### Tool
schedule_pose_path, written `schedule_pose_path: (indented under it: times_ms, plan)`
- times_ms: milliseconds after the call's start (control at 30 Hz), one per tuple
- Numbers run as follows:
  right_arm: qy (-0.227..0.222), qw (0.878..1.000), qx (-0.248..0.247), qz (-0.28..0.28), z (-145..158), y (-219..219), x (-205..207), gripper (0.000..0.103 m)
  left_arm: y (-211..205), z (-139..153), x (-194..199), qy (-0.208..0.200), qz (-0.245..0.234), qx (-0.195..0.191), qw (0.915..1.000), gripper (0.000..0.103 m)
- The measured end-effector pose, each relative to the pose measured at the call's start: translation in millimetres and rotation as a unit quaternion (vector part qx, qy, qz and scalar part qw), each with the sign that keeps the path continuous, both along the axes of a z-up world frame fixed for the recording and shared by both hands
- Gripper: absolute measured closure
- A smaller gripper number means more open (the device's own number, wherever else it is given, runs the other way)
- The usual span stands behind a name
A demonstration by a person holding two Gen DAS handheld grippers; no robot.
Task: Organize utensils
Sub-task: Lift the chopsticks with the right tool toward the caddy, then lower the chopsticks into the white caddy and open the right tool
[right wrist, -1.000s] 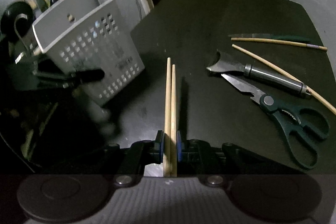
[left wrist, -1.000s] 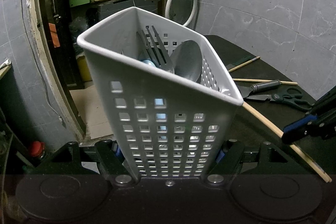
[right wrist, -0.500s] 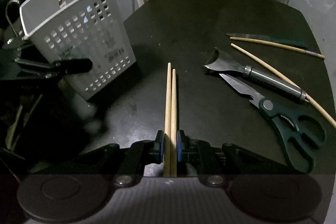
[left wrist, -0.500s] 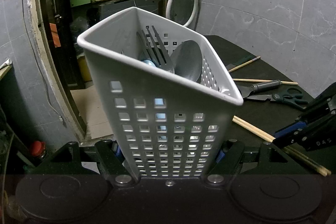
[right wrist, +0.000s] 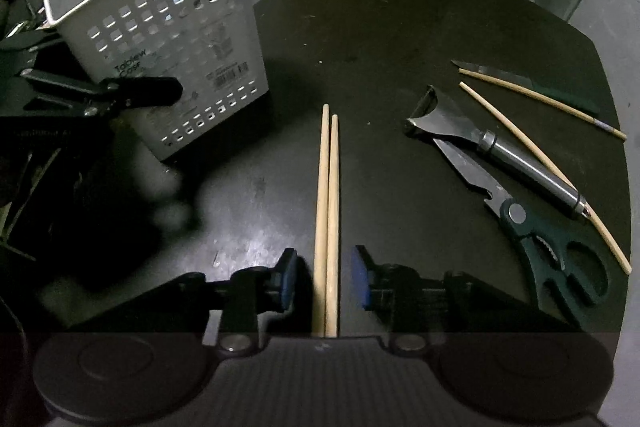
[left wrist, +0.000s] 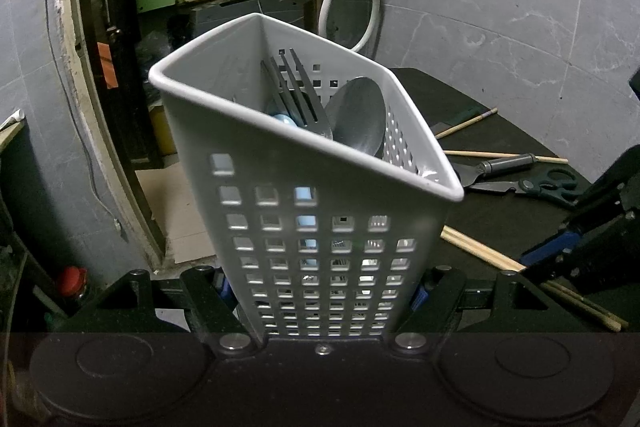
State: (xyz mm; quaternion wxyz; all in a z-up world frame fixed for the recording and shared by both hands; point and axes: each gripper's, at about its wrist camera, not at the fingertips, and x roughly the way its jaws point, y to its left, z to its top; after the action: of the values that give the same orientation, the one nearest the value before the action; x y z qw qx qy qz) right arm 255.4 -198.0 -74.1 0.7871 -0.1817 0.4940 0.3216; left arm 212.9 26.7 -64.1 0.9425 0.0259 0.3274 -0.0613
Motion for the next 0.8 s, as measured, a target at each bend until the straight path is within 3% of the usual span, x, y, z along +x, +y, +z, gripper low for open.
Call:
schedule_pose_path:
  times_ms: [167, 400, 800]
  plan:
    - [0.012, 1.0, 0.002, 0.009, 1, 4, 9, 0.091, 1, -1, 0, 0.0, 0.001, -0.001, 1.0, 0.027]
    - [0.037, 0.987, 0.142, -0.069, 9, -35, 22, 0.09, 0, -2, -1, -0.001, 0.001, -0.001, 1.0, 0.027]
    - [-0.057, 0.946, 0.302, -0.104, 30, -58, 4, 0.09, -2, -2, -1, -0.001, 0.0, 0.002, 1.0, 0.027]
